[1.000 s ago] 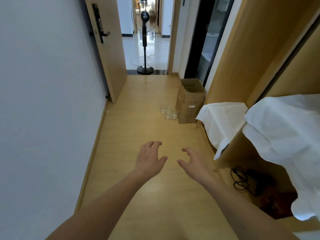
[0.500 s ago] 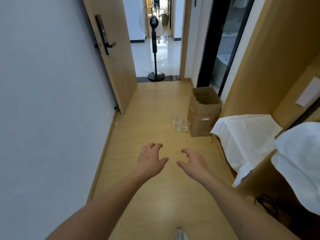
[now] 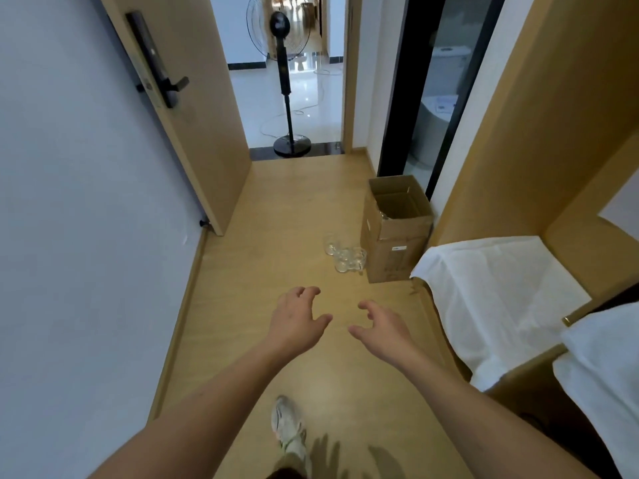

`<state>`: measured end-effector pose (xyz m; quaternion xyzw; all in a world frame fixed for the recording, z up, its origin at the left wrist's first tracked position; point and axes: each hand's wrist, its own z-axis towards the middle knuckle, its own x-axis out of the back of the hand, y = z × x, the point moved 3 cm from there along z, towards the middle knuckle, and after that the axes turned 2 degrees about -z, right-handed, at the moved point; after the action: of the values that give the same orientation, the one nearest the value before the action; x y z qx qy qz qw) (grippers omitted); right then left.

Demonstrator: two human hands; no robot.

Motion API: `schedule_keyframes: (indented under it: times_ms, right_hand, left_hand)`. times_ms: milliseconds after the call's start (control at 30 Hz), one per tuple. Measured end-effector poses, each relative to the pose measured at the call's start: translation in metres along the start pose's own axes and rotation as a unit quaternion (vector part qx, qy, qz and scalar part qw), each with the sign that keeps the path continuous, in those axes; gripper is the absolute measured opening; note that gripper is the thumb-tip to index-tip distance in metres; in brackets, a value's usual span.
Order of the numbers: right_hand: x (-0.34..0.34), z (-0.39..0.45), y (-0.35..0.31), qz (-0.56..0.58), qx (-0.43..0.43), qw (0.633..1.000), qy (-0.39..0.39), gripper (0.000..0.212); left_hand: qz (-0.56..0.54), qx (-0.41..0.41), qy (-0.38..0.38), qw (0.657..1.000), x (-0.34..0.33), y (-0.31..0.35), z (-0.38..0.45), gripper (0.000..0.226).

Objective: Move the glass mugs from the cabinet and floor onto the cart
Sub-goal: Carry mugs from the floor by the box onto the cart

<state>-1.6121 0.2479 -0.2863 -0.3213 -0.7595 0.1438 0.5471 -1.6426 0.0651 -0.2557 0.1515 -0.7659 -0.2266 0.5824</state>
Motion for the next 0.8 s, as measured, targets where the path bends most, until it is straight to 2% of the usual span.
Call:
schedule_keyframes:
  times_ms: [267, 500, 800]
  right_hand:
    - [0.019, 0.114, -0.017, 0.022, -0.054, 0.998, 0.006, 0.061]
    - [0.03, 0.221, -0.053, 0.048, -0.117, 0.992, 0.009, 0.062]
    - [0.024, 0.291, -0.065, 0.055, -0.189, 0.98, -0.01, 0.061]
  left_hand:
    - [-0.015, -0.037, -0.042, 0.998, 0.006, 0.007, 0.142, 0.059]
    - [-0.025, -0.03, -0.095, 0.995, 0.026, -0.01, 0.262, 0.06]
    - [-0.051, -0.004, -0.148, 0.988, 0.02, -0.024, 0.356, 0.057]
